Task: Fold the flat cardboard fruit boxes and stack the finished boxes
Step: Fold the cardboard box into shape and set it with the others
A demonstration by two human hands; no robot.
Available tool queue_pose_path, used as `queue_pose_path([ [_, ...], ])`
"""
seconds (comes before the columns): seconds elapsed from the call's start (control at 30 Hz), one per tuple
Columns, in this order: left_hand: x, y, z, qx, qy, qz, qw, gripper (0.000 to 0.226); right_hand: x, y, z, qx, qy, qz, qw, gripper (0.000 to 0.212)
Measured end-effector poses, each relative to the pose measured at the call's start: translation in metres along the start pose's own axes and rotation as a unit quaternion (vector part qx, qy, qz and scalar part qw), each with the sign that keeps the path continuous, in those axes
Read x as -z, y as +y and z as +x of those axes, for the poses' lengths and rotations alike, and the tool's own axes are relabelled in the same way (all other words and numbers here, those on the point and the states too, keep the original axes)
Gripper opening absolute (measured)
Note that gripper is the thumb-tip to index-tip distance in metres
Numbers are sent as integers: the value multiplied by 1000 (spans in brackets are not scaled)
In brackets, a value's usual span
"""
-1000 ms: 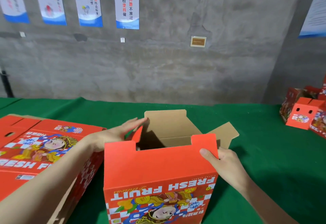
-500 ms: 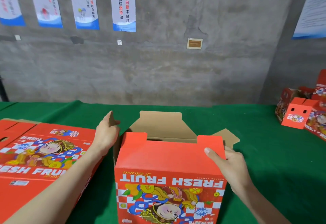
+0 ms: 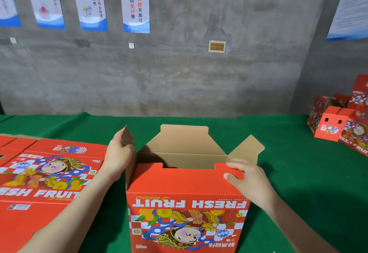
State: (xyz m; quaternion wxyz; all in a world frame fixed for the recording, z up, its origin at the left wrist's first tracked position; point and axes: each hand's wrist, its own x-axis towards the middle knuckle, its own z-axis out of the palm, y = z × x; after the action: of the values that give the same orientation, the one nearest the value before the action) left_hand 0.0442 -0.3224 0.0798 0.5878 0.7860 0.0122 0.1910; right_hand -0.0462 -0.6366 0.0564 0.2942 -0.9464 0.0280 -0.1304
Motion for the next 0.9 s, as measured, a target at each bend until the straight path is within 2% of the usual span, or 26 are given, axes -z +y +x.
queue_pose_path([
  [0.13,13,-3,-14,23,-78,5,997,66,5,-8,6,11,-78,-138,987,44],
  [0.2,15,-2,-20,14,-100,70,992,72,5,-10,7,16,-86,-177,980,43],
  [0.27,14,1,-23,-29,-70,155,985,70,4,-9,6,26,-81,-183,979,37],
  [0.33,12,5,-29,-97,-27,187,977,62,4,-8,4,29,-73,-179,981,35],
  [0.43,7,4,-41,-185,-8,155,970,51,2,-4,2,16,-52,-187,981,40],
  [0.53,5,1,-50,-228,-8,111,967,40,-3,-7,0,22,-27,-194,980,49],
  [0.6,5,-1,-50,-258,-56,138,954,29,-6,-11,1,26,-15,-201,979,45],
  [0.7,3,-6,-44,-288,-226,235,900,16,-7,-14,3,28,-11,-205,978,45],
  [0.77,0,-6,-42,-280,-279,255,883,7,-8,-13,4,26,-9,-194,981,48],
  [0.83,-6,-9,-38,-253,-228,268,901,20,-9,-12,2,20,-7,-197,980,43],
  [0.87,-11,-11,-35,-233,-186,320,899,33,-9,-11,1,15,-8,-202,979,38],
  [0.9,-14,-12,-33,-205,-159,393,882,45,-10,-10,1,12,-12,-207,978,34],
])
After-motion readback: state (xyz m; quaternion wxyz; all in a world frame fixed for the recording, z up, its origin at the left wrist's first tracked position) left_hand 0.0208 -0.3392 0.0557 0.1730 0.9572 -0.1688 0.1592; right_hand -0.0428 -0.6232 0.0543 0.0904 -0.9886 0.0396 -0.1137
